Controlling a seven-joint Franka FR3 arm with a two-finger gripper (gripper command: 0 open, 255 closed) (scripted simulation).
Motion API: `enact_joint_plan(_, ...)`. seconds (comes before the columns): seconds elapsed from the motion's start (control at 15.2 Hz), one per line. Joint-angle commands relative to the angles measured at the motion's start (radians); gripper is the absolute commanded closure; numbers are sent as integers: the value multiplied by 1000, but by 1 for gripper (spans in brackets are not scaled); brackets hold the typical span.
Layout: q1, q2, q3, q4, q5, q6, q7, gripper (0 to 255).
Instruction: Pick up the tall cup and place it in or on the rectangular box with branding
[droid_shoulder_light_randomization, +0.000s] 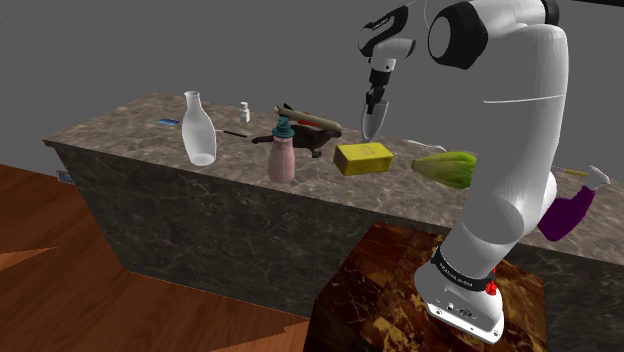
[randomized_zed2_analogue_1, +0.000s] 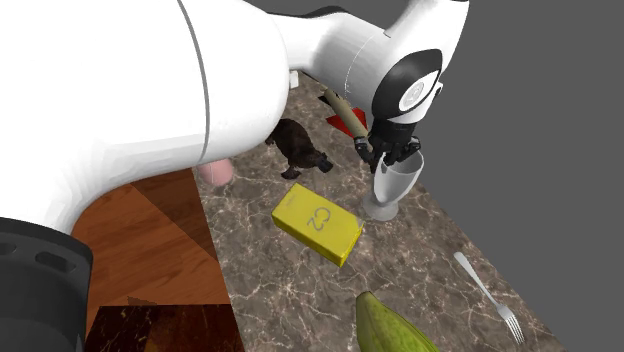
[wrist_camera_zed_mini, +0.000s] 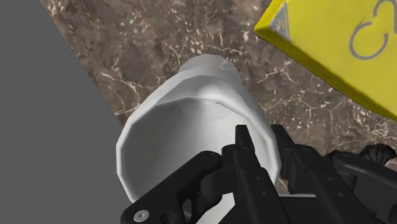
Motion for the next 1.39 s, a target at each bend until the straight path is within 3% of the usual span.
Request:
enact_joint_plan(0.0,0,1,0,-1,0,0,0,255)
enact_joint_plan(1.32,-10,-37,-16,192,-28,-223,20,255)
